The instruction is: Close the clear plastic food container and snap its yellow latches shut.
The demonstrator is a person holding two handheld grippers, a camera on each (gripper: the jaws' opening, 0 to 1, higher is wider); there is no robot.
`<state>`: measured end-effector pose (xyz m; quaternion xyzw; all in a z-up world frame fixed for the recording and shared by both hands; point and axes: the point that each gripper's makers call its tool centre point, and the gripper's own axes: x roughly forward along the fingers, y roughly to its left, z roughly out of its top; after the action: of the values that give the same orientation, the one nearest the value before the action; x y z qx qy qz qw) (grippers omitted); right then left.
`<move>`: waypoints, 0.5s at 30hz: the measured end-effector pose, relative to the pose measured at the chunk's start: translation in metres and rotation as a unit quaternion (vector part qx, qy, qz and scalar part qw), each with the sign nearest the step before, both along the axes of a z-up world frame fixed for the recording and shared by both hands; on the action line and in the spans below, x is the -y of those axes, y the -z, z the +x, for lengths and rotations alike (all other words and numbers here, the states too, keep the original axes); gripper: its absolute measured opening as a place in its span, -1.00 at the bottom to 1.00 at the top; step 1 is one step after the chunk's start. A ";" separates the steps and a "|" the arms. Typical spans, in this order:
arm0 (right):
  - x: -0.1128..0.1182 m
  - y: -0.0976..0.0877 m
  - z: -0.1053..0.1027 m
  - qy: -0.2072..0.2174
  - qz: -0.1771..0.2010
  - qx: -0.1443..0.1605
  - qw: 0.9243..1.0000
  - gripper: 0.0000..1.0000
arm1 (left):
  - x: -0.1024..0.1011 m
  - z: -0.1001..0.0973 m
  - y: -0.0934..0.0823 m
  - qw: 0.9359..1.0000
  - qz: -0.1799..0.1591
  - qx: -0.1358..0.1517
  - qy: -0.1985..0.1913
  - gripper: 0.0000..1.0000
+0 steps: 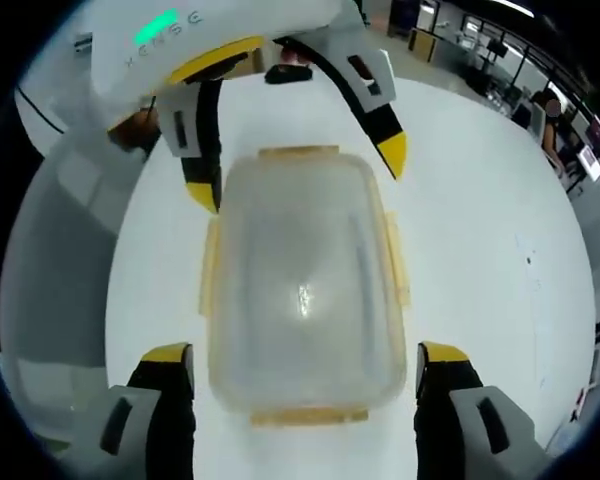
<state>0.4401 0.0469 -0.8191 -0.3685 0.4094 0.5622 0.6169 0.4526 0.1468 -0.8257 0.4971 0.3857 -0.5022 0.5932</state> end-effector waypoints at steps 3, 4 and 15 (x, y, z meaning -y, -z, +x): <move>0.006 -0.001 0.001 0.009 0.002 0.002 1.000 0.84 | -0.006 0.001 0.001 1.000 0.007 0.002 0.001 0.87; 0.010 -0.001 0.003 0.013 0.002 0.002 1.000 0.84 | -0.008 0.002 0.001 1.000 0.009 0.002 -0.001 0.87; 0.028 -0.003 0.000 0.053 0.009 -0.005 0.999 0.79 | -0.021 0.001 -0.005 0.999 -0.020 0.002 -0.036 0.85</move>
<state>0.4404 0.0190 -0.8160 -0.3382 0.4266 0.5338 0.6471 0.4538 0.1682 -0.8211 0.4716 0.3919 -0.4869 0.6220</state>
